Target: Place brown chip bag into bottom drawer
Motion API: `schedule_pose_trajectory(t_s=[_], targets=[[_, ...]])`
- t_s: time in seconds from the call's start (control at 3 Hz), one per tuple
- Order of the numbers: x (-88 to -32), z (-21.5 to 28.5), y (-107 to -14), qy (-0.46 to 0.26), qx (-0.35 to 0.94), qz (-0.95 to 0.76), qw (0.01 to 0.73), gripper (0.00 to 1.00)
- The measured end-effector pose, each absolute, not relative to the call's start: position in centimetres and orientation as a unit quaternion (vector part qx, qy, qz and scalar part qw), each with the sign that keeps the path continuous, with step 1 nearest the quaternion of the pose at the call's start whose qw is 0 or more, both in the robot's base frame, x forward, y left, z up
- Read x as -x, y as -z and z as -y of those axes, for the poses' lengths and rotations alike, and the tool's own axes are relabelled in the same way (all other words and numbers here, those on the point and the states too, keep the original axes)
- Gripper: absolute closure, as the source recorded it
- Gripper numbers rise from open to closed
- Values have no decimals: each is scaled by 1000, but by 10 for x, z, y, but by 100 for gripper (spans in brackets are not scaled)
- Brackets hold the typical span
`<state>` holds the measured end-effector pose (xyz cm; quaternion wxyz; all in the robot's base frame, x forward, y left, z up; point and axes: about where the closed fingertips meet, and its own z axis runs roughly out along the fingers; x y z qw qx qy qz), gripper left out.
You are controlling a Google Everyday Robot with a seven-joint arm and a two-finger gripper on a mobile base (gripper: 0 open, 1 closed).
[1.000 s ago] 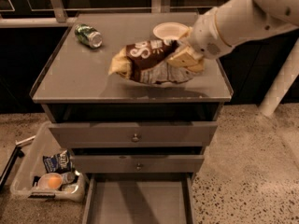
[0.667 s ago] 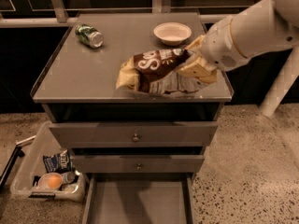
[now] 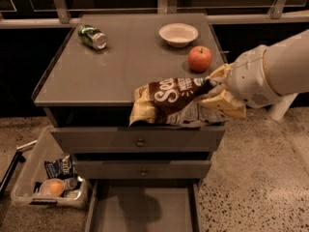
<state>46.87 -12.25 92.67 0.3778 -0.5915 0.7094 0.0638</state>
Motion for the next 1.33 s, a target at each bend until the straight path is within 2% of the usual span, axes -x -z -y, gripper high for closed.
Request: schedule_pose_trajectory(t_s=[0.33, 0.67, 1.0, 1.33], targets=[[-443, 124, -898, -63, 594, -707, 379, 100], [-429, 131, -857, -92, 592, -697, 394, 100], [-421, 131, -824, -127, 603, -680, 397, 100], [-421, 131, -824, -127, 603, -680, 397, 100]])
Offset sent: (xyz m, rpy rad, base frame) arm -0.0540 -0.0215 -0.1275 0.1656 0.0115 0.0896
